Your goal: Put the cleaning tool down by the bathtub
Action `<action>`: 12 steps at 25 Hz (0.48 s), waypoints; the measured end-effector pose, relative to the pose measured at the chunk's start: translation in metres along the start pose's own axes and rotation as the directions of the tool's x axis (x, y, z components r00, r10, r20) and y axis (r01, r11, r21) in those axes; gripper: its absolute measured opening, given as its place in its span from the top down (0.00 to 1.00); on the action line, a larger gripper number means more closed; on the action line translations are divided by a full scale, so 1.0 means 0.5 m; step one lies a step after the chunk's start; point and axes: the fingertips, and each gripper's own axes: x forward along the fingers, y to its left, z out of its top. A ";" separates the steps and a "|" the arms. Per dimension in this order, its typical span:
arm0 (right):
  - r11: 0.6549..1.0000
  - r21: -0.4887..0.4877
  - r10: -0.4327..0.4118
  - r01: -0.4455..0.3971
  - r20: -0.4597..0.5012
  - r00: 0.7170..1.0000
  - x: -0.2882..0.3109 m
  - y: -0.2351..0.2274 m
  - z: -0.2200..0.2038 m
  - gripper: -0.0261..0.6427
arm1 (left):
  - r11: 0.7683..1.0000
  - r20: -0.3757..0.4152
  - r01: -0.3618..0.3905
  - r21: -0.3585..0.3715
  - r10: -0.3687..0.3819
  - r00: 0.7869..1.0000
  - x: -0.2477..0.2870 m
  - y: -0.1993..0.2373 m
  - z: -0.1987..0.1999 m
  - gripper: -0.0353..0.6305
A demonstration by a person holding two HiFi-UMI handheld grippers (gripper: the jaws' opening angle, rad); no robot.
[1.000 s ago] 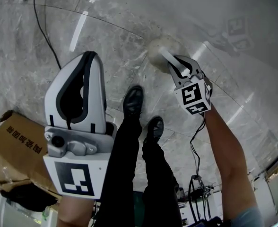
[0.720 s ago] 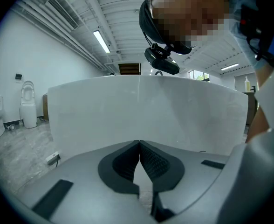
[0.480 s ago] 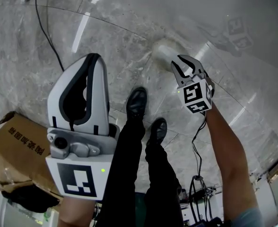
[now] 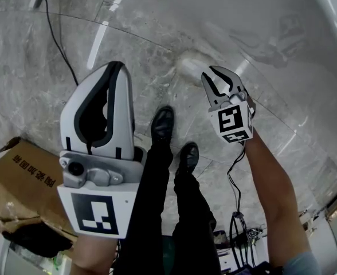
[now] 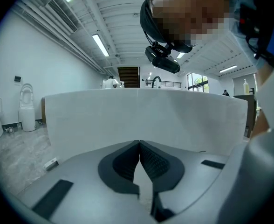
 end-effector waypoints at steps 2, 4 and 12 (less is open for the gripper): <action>1.000 0.020 -0.010 0.009 0.056 0.998 -0.043 -0.001 0.062 0.82 | 1.000 0.012 -0.002 -0.007 0.002 1.000 -0.007 -0.007 0.030 0.92; 1.000 0.023 -0.015 0.013 0.115 0.993 -0.096 0.001 0.136 0.83 | 1.000 0.022 -0.010 -0.019 0.010 1.000 -0.017 -0.012 0.065 0.92; 0.992 0.109 -0.098 0.060 0.394 0.914 -0.389 -0.012 0.469 0.94 | 1.000 0.096 -0.027 -0.013 0.028 0.995 -0.079 -0.034 0.272 0.92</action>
